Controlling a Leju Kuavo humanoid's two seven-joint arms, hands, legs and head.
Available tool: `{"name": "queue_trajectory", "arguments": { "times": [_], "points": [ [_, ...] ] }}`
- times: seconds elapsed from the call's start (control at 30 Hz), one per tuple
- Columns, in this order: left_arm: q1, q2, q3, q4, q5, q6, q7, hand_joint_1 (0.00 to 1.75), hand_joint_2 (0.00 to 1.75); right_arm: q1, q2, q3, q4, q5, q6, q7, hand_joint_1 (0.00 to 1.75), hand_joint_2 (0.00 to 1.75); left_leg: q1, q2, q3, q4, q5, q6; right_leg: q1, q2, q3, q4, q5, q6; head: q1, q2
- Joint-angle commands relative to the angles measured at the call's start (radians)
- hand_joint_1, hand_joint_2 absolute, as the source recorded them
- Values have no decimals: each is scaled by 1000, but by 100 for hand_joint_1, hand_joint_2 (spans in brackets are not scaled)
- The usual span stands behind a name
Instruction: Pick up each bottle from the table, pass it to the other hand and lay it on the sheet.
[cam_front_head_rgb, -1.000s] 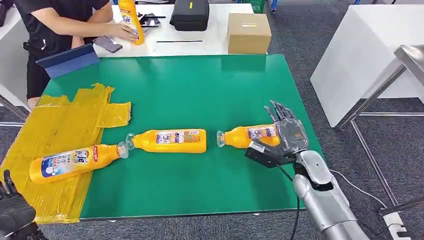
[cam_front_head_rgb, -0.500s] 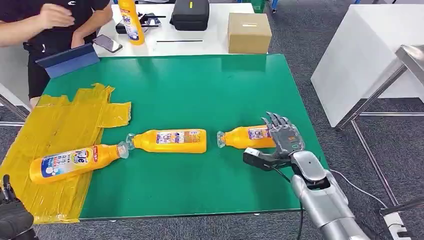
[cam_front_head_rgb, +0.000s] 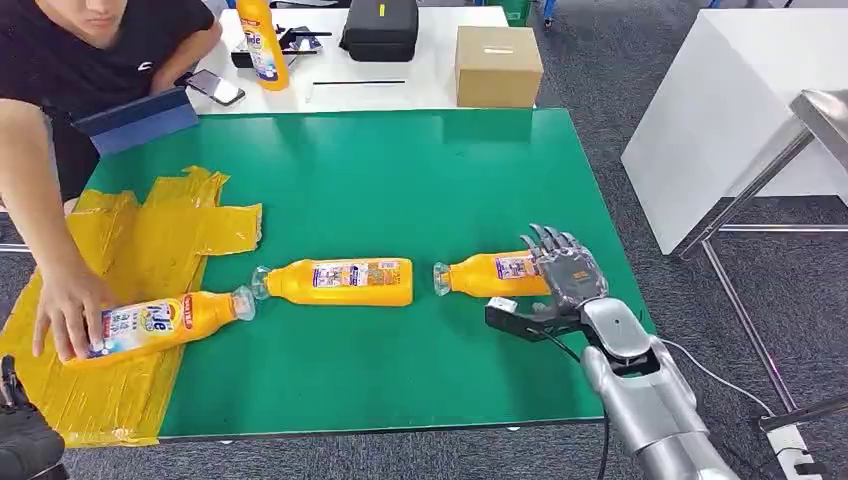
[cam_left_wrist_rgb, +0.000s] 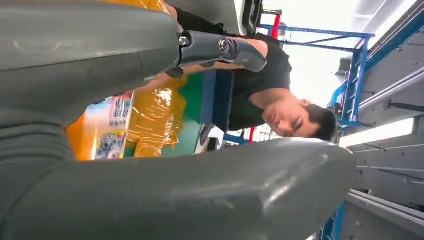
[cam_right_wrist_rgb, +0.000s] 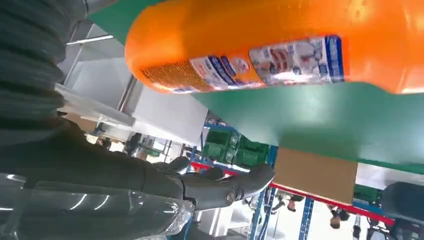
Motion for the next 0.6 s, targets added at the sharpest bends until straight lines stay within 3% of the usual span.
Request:
{"name": "queue_trajectory", "arguments": {
  "times": [0.03, 0.4, 0.6],
  "points": [
    [-33, 3, 38, 55, -8, 0, -7, 0, 0, -157, -16, 21, 256, 5, -47, -6, 0, 175, 0, 2, 4, 0, -1, -3, 0, 1, 4, -1, -1, -1, 0, 0],
    [-18, 11, 34, 62, 1, 1, -11, 0, 0, -281, 8, 7, 512, -19, -73, -26, 0, 175, 0, 2, 4, -1, -1, -1, 0, 1, 3, -1, 0, -1, 0, 0],
    [-20, 12, 35, 64, 3, 1, -12, 0, 0, -288, 10, 8, 534, -19, -72, -34, 0, 175, 0, 2, 3, -1, 0, -1, 0, 1, 2, -1, 0, 0, 0, 0]
  ]
}}
